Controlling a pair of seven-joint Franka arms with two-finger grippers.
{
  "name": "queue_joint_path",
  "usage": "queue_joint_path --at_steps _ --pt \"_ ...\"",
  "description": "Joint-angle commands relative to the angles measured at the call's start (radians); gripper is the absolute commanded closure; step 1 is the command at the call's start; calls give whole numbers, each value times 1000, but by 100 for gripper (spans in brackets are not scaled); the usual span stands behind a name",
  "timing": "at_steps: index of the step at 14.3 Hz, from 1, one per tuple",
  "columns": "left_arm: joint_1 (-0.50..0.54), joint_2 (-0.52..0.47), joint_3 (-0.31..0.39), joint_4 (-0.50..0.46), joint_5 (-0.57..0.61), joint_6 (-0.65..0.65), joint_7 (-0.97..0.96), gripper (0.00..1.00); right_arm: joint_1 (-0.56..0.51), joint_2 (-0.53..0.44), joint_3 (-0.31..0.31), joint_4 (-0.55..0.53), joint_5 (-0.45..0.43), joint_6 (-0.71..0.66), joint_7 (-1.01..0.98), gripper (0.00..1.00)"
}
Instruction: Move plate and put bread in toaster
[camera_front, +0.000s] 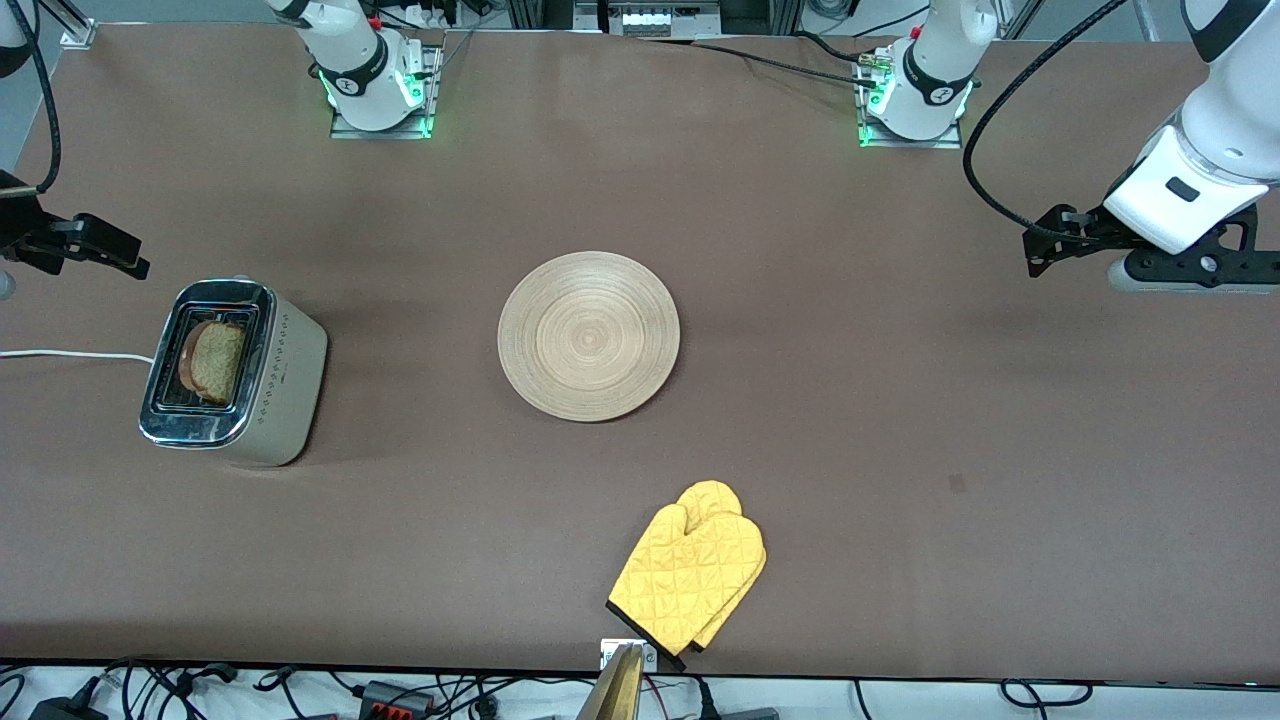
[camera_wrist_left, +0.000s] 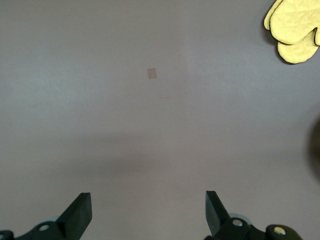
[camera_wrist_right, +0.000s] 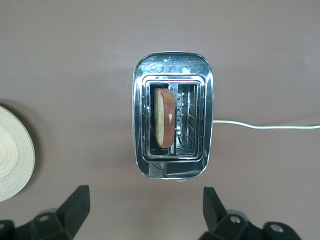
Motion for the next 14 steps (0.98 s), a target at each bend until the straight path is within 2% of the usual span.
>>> queue_joint_path --at_steps 1,14 --pt "0 4 -2 27 6 -27 19 0 -12 46 19 61 12 -16 7 0" --pt "4 4 -2 27 5 -27 21 0 -7 46 19 61 1 -8 7 0"
